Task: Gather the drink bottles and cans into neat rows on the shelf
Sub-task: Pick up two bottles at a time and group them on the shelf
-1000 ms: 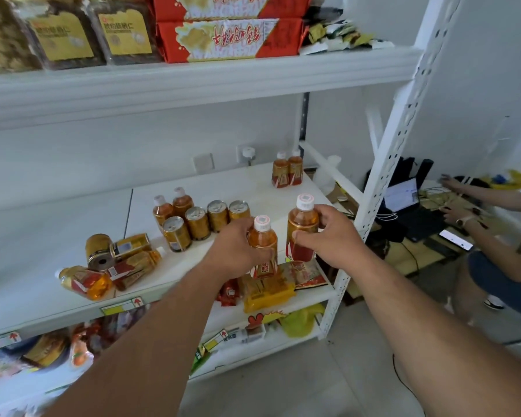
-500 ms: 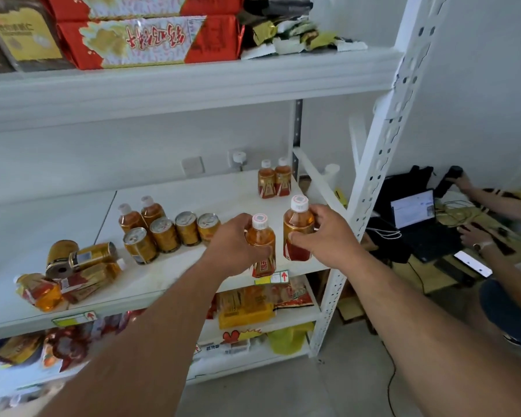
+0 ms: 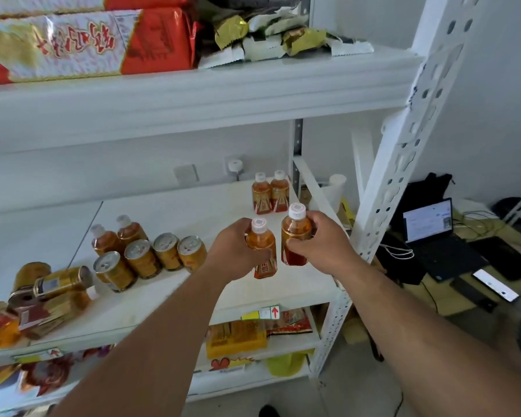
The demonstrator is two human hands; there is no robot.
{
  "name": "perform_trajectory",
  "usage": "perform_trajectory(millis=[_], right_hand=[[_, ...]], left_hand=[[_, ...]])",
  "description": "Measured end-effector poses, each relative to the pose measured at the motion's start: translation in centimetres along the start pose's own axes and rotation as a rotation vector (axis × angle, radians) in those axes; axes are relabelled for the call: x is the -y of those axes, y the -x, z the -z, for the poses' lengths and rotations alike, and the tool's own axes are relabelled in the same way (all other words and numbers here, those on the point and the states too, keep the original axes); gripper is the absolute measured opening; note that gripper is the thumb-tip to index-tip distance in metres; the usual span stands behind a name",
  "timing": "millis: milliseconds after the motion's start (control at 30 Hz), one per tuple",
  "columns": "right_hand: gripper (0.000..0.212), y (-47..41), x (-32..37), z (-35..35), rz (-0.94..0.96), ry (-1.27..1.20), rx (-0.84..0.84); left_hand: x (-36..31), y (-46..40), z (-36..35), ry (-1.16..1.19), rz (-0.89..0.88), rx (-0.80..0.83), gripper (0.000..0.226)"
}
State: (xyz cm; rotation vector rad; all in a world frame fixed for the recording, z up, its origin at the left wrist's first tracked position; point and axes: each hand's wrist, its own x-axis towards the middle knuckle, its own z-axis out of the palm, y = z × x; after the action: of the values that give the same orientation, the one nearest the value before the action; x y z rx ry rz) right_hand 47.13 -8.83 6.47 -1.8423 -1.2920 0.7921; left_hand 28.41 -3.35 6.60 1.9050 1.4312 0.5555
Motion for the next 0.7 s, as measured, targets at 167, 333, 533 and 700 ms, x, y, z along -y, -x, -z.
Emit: perform_trajectory(millis=[167, 333, 533, 700], right_hand=[[0.065, -4.4, -0.2, -1.4, -0.041, 0.058, -0.004], [0.057, -8.3, -0.2, -2.8, -0.058, 0.092, -0.014], [0.028, -11.8, 0.1, -4.3, -0.049, 0.154, -0.011], [0.022, -14.5, -0.8, -4.7, -0.051, 0.139, 0.018]], left_hand=[[1.3, -5.1, -0.2, 0.004, 0.031, 0.02, 0.05], [1.8, -8.8, -0.5, -0.007, 0.011, 0.053, 0.046], [1.9, -12.5, -1.6, -0.034, -0.012, 0.049, 0.034], [2.6, -15.0, -2.5, -0.04, -0.006, 0.027, 0.044]])
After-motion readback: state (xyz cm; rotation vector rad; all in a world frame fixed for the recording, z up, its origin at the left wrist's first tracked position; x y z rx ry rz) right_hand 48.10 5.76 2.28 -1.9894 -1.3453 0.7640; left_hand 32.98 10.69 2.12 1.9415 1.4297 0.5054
